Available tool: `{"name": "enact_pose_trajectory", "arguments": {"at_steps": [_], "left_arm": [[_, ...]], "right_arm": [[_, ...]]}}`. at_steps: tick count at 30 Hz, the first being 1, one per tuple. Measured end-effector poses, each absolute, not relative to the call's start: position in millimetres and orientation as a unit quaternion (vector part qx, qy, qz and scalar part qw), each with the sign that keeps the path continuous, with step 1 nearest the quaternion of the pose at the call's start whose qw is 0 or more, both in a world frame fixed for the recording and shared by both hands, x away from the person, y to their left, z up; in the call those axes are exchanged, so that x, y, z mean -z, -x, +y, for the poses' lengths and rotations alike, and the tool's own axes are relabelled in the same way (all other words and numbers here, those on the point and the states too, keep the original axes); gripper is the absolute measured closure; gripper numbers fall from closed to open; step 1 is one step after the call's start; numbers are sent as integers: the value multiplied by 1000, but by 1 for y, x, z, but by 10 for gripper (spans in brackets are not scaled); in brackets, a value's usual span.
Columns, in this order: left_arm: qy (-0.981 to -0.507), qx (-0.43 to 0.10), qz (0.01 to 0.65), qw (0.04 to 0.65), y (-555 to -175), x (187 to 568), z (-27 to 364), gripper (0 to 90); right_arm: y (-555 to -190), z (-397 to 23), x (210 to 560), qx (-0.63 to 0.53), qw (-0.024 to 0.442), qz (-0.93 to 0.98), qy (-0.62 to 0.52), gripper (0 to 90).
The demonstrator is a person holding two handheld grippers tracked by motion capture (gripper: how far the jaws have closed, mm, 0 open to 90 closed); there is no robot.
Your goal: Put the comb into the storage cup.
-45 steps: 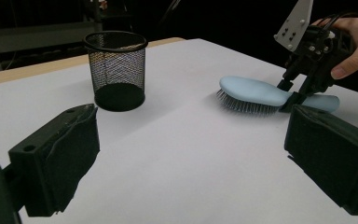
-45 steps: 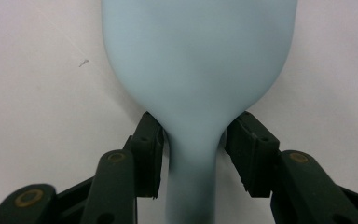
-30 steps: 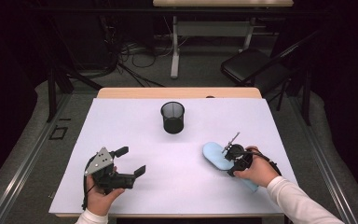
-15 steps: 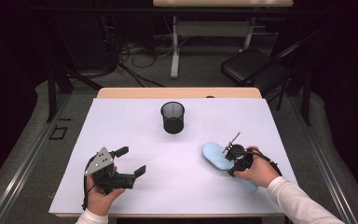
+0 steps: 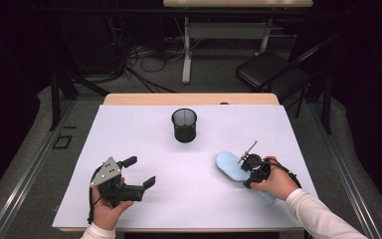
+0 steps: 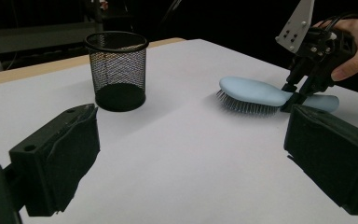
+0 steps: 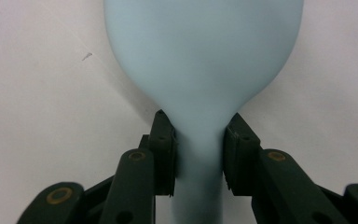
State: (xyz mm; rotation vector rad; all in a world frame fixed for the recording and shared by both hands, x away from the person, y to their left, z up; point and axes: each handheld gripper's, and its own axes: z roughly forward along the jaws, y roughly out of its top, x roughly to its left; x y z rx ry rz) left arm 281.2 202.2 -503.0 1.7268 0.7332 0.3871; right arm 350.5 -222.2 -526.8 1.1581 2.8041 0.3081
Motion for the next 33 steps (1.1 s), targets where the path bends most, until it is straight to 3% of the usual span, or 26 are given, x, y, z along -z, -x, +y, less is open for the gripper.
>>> {"name": "enact_pose_trajectory", "arguments": {"at_steps": [33], "left_arm": [[-739,-174,315,570,-281,503,202,37]], "right_arm": [[-346,-228,519,-140,59,910,-387,694]]}}
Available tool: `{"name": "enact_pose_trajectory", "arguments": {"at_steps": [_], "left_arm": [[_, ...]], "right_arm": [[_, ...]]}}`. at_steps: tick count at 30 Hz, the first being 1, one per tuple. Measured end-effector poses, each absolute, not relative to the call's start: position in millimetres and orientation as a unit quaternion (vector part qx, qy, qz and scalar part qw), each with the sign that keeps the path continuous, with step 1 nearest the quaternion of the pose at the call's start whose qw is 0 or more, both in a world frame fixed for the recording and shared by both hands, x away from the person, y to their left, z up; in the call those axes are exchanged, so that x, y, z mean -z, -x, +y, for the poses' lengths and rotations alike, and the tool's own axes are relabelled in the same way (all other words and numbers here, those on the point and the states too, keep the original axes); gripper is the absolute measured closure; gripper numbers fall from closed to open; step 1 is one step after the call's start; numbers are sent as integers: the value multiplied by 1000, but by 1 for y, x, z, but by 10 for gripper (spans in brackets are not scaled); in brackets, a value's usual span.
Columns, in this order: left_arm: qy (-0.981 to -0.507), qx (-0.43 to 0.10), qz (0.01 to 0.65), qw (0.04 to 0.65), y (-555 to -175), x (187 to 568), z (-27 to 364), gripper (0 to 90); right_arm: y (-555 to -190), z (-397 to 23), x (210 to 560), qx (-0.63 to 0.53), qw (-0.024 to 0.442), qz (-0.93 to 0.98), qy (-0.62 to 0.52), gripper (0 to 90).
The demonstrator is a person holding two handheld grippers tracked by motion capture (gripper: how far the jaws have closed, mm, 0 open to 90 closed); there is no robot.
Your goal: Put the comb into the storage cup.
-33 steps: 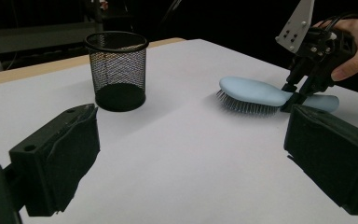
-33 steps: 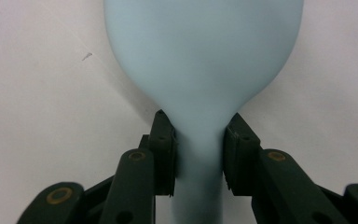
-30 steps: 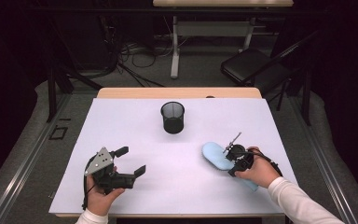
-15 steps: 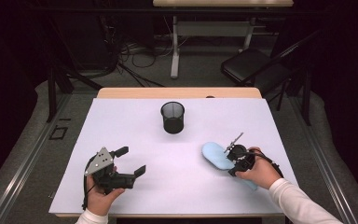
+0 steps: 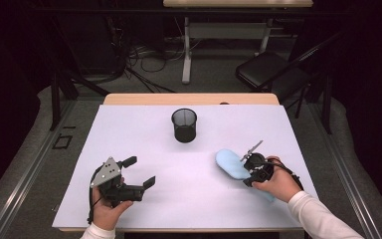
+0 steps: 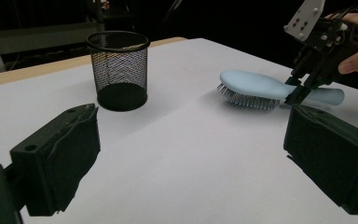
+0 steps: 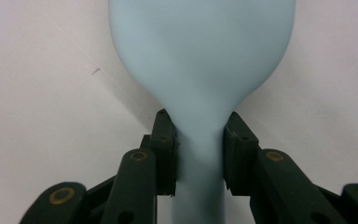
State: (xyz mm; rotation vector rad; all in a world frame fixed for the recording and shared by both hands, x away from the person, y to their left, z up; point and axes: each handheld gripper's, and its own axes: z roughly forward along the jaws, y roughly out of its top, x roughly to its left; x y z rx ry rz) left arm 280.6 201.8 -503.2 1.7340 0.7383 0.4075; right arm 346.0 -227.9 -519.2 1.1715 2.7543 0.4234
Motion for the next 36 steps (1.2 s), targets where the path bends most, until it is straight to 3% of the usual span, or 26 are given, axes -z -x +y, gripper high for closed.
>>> {"name": "enact_pose_trajectory", "arguments": {"at_steps": [36], "left_arm": [[-738,-174,329,563,-277,507,205,39]], "right_arm": [[-344,-228,491,-239,106,888,-379,694]]}}
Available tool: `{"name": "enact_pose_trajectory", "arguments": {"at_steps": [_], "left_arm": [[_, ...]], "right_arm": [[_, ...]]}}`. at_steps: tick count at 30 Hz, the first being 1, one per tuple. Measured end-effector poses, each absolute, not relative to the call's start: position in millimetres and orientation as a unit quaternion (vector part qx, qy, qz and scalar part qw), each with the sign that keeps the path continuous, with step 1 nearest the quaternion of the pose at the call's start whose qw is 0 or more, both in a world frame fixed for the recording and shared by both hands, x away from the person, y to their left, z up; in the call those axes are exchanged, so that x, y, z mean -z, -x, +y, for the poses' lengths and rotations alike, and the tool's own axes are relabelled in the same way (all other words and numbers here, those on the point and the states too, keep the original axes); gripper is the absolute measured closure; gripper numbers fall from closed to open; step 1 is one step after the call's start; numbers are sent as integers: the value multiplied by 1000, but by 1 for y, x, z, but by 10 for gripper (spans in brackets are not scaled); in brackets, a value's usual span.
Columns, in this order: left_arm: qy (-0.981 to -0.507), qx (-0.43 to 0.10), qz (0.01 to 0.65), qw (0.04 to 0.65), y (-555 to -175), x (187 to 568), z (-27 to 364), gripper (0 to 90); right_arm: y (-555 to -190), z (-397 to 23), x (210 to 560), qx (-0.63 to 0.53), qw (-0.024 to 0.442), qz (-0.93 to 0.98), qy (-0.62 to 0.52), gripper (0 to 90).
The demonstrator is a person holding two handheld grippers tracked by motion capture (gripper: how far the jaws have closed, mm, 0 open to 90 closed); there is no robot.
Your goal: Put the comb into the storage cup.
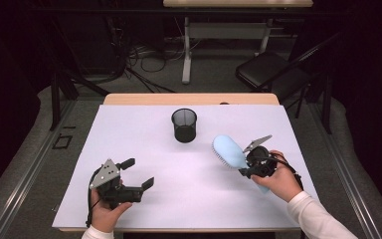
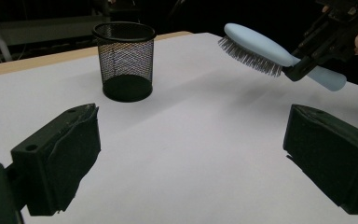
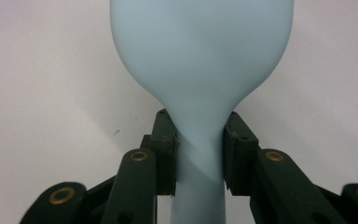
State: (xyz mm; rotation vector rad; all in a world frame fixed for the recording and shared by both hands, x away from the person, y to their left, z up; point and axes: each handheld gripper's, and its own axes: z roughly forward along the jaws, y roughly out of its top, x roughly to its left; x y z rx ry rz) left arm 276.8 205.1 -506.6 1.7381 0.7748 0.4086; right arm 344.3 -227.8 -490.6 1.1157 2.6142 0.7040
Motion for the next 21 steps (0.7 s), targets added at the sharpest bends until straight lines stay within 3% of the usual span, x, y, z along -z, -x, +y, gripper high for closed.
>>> {"name": "enact_pose_trajectory", "arguments": {"at_steps": [21], "left_arm": [[-736,-179,338,559,-270,507,210,40]], "right_arm": [[-340,-223,485,-314,142,860,-376,694]]}}
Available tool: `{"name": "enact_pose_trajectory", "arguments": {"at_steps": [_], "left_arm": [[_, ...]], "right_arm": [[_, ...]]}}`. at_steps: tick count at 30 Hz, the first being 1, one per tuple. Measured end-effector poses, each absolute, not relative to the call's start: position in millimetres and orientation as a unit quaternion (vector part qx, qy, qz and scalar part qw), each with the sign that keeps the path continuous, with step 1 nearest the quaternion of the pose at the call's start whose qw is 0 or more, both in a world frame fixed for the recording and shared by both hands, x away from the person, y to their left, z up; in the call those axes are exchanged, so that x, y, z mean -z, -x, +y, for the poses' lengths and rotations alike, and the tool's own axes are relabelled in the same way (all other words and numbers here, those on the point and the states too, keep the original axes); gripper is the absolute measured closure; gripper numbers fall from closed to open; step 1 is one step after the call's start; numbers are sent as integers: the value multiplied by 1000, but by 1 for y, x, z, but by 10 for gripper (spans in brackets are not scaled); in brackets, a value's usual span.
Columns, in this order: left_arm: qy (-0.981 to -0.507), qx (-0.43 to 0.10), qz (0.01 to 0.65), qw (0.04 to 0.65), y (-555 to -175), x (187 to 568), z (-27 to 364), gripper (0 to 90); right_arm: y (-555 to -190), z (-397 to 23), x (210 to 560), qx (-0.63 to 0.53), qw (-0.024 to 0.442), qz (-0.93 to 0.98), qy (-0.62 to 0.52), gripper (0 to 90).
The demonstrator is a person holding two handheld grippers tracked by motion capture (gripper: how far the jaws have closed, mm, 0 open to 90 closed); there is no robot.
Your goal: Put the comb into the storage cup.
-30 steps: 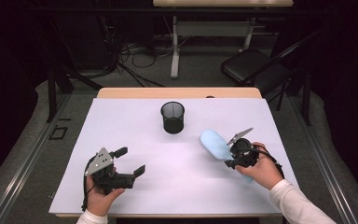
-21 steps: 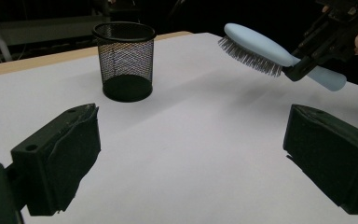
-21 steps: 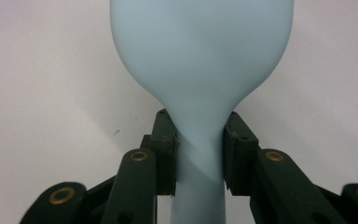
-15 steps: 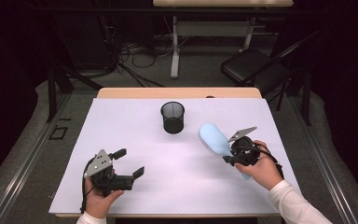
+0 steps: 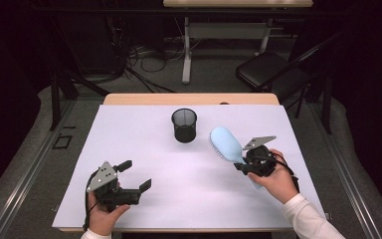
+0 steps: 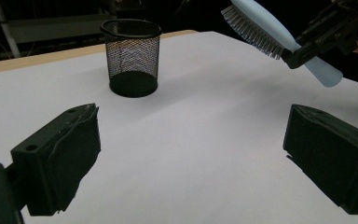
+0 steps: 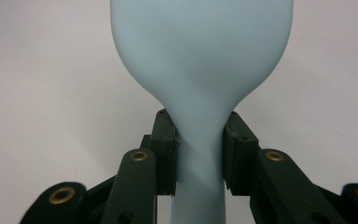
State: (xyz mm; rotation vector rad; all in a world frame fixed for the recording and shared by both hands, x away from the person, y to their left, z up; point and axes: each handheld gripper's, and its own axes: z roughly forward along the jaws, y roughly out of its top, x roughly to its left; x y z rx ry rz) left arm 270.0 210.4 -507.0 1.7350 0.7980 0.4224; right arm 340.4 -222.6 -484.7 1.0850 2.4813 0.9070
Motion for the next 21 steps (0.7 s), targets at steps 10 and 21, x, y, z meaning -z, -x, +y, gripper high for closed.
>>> {"name": "enact_pose_trajectory", "arguments": {"at_steps": [10,21], "left_arm": [[-738,-182,342,553,-270,508,209,39],[-737,-176,340,558,-272,507,209,39]], "right_arm": [[-339,-219,477,-358,145,843,-375,694],[-341,-209,471,-397,149,822,-380,694]]}}
